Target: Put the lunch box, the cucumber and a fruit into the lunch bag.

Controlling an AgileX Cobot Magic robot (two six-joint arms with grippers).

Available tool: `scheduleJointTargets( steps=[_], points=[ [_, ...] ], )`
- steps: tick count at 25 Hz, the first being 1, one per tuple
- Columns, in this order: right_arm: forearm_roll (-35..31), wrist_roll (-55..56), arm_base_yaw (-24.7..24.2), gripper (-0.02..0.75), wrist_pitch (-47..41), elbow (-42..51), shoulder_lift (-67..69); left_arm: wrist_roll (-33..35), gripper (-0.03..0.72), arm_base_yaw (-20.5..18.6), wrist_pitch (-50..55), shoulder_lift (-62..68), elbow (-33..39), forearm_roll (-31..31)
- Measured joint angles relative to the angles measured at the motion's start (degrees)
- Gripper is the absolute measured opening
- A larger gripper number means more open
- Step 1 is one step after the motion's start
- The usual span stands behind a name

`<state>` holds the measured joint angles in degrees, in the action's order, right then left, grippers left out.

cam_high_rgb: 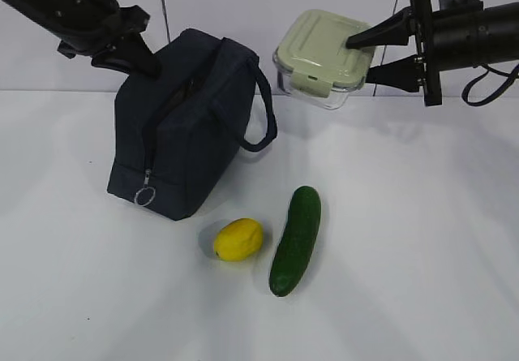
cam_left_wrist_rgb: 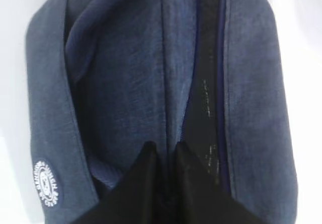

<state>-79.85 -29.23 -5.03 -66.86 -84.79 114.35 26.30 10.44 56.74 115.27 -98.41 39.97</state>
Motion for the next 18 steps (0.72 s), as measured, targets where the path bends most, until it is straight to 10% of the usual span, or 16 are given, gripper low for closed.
scheduleJointTargets(
  steps=[18],
  points=[
    [-8.03,-0.48,6.22,0.392,0.25,0.09,0.0,-0.85,0.033,3.88,-1.84,-0.73,0.0,-0.33]
  ],
)
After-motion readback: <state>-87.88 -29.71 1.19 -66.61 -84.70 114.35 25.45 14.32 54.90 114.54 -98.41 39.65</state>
